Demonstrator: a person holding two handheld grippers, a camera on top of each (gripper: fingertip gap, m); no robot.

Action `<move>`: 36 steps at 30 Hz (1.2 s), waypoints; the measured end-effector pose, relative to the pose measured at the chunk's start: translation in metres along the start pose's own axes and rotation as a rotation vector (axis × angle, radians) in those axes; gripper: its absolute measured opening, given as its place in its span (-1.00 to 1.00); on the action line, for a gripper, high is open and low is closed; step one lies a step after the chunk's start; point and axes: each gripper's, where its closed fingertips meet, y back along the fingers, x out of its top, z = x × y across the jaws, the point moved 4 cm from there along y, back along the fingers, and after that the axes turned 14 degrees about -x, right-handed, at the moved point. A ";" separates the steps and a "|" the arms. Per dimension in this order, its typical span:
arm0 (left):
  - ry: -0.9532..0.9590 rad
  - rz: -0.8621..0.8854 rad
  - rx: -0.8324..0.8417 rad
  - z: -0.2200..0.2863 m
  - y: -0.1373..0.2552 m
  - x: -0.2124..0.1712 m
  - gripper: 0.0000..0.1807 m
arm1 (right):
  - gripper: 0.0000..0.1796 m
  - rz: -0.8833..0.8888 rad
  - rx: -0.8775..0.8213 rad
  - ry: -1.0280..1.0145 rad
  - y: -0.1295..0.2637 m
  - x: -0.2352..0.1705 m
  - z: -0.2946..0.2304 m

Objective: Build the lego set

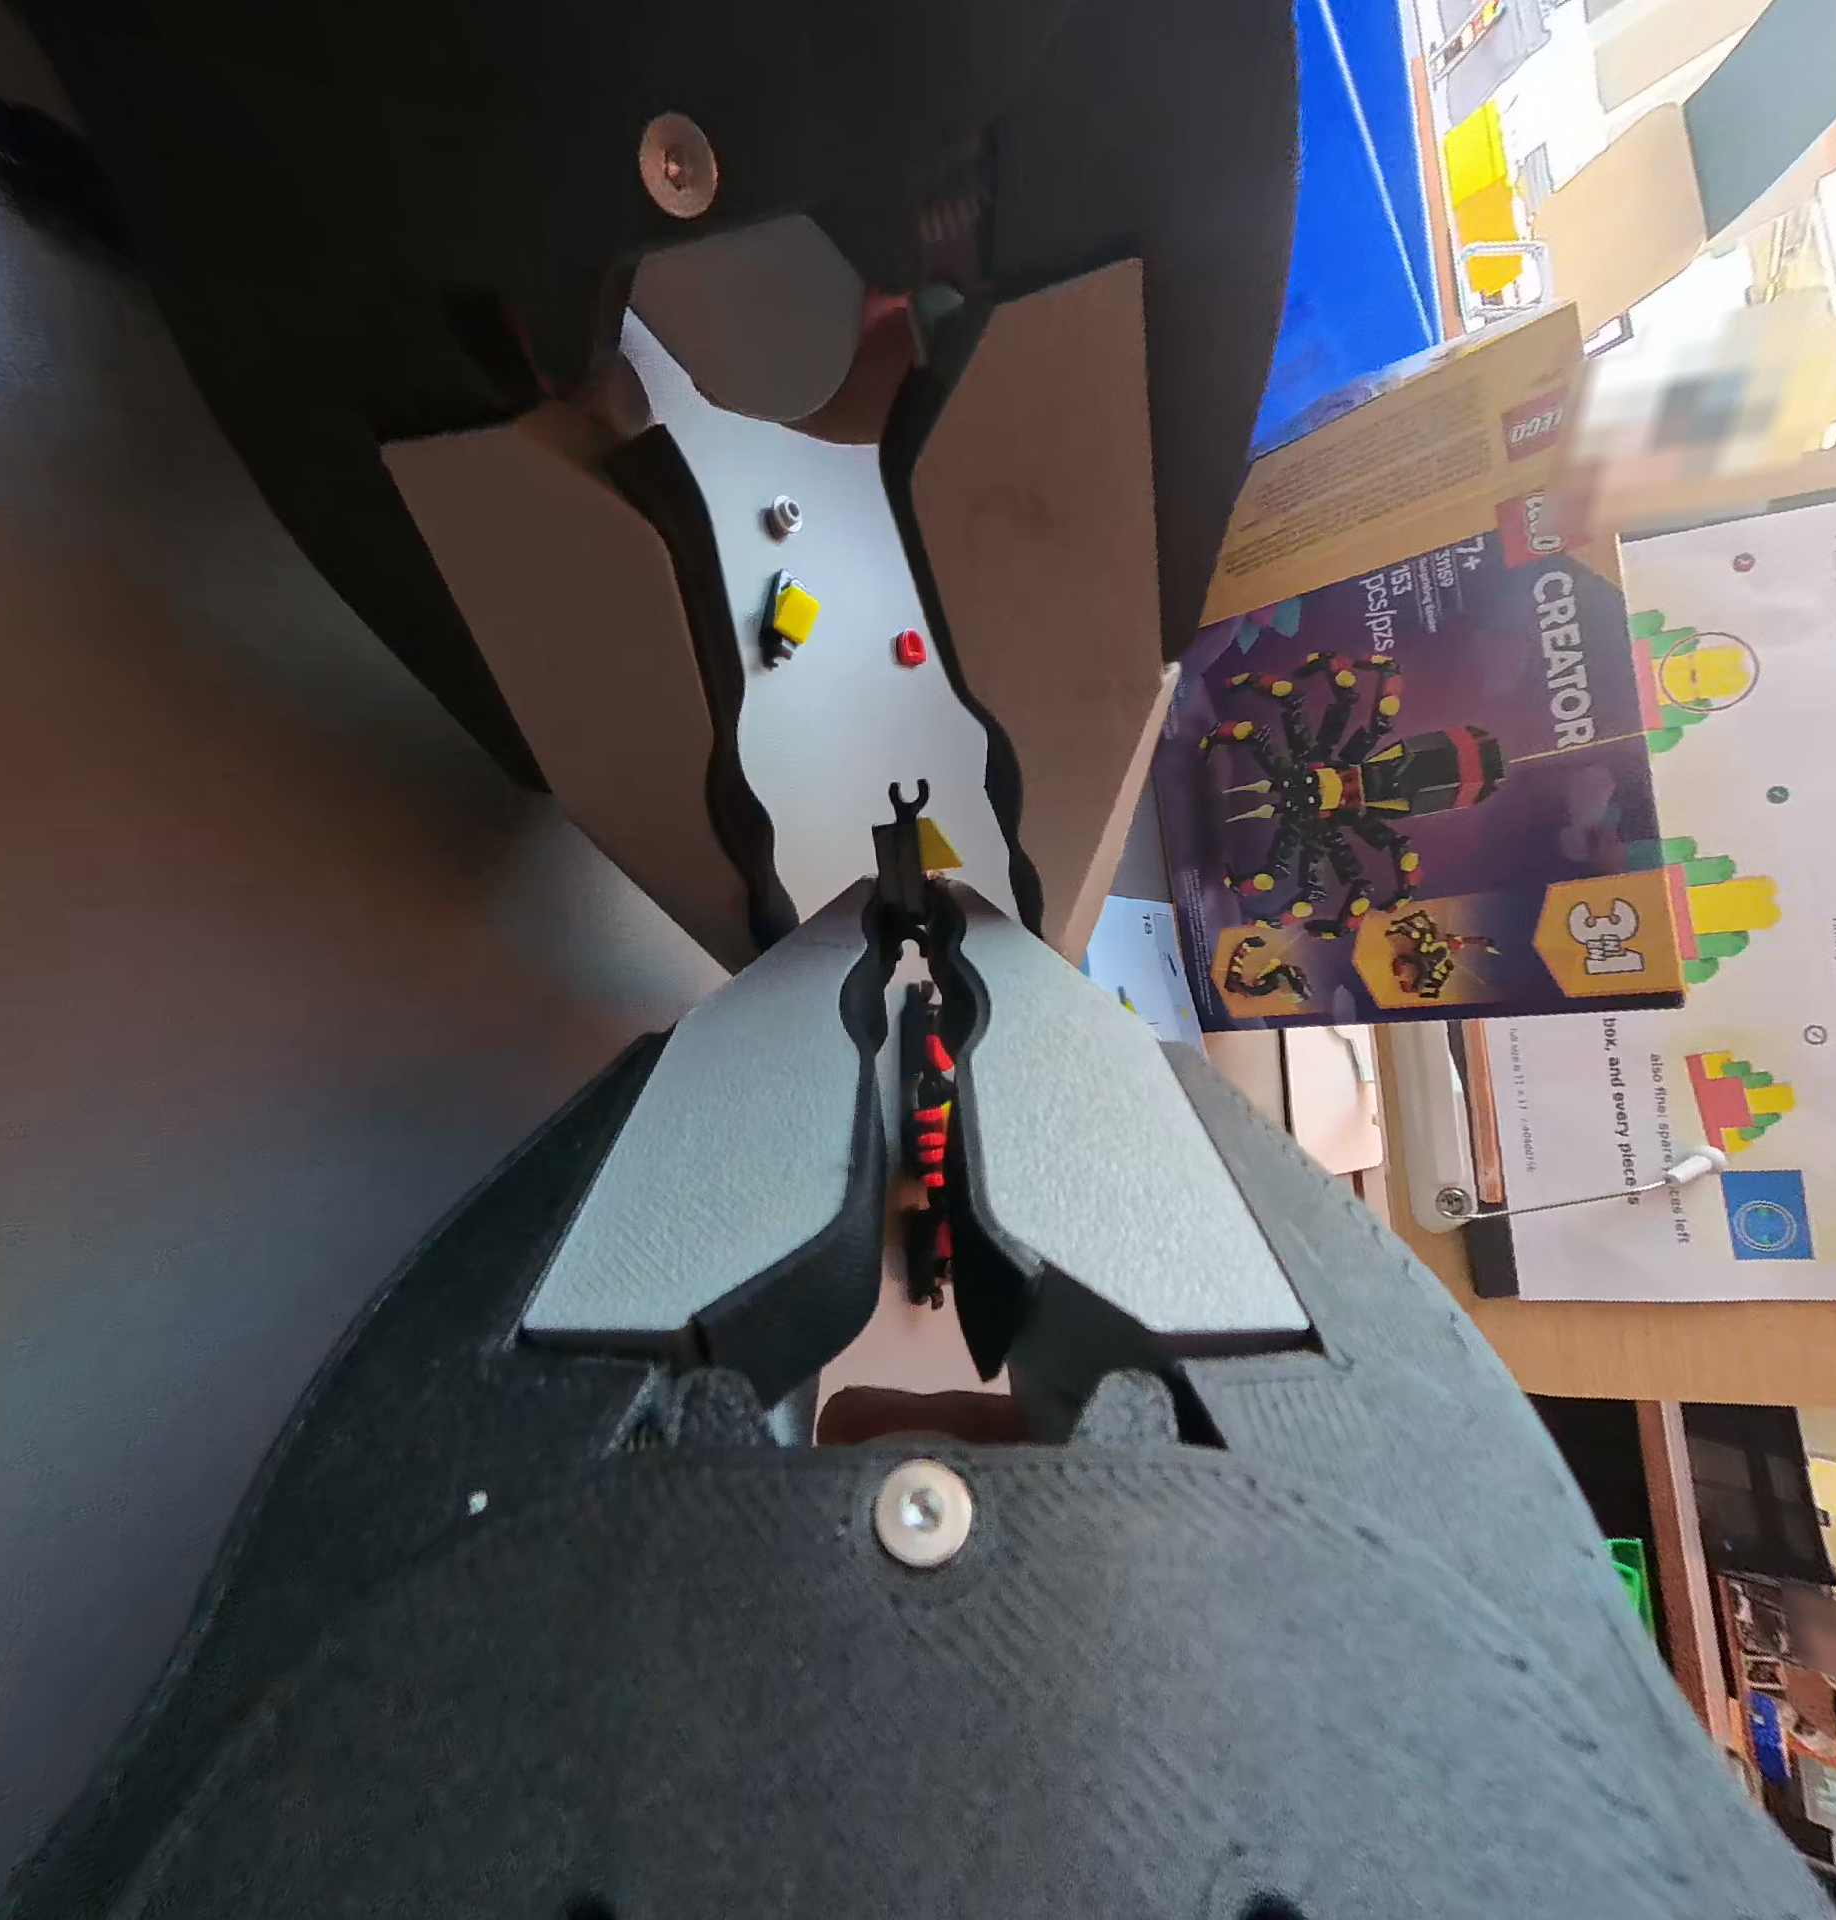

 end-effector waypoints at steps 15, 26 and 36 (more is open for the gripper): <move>0.173 0.154 -0.030 -0.012 0.003 -0.001 -0.53 | -0.95 0.031 -0.042 -0.084 -0.003 -0.001 0.016; 0.741 0.493 -0.374 -0.029 0.025 -0.005 -0.74 | -0.95 -0.007 -0.120 -0.066 0.000 -0.010 0.030; 0.898 0.569 -0.481 -0.030 0.023 -0.005 -0.92 | -0.95 -0.003 -0.189 0.089 0.000 -0.006 0.027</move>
